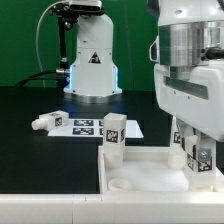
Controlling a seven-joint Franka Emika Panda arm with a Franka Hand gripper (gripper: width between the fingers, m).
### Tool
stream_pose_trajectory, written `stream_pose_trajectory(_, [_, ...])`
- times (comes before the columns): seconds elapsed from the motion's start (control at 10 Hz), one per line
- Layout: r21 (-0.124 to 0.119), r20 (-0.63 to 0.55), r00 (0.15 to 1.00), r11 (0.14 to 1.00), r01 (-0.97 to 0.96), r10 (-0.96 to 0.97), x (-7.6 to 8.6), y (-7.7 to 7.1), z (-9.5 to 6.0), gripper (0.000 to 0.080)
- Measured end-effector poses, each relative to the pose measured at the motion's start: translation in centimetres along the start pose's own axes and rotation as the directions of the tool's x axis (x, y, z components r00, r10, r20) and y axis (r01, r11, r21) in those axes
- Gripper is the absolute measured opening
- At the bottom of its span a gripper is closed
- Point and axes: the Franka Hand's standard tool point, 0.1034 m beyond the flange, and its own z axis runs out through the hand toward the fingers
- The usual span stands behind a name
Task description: Assemble square table
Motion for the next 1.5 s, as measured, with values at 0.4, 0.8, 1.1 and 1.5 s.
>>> stream_pose_trajectory(0.4, [-0.003,-0.001,0.923,0.923,0.385,-0.385,-0.8,0.1,-0.1,0.0557])
stream_pose_trajectory(0.8, [-0.014,-0.016,0.683,0.683,0.730,-0.730,-1.9,0.3,0.2,0.0648])
stream_pose_trajectory(1.1, [-0.065,-0.028,0.289,0.291,0.955,-0.957,-0.6,-0.2,0.3,0.0649])
stream_pose_trajectory(1.5, [-0.057,-0.039,0.488,0.489,0.870,-0.872,-0.6,-0.2,0.4,0.0306])
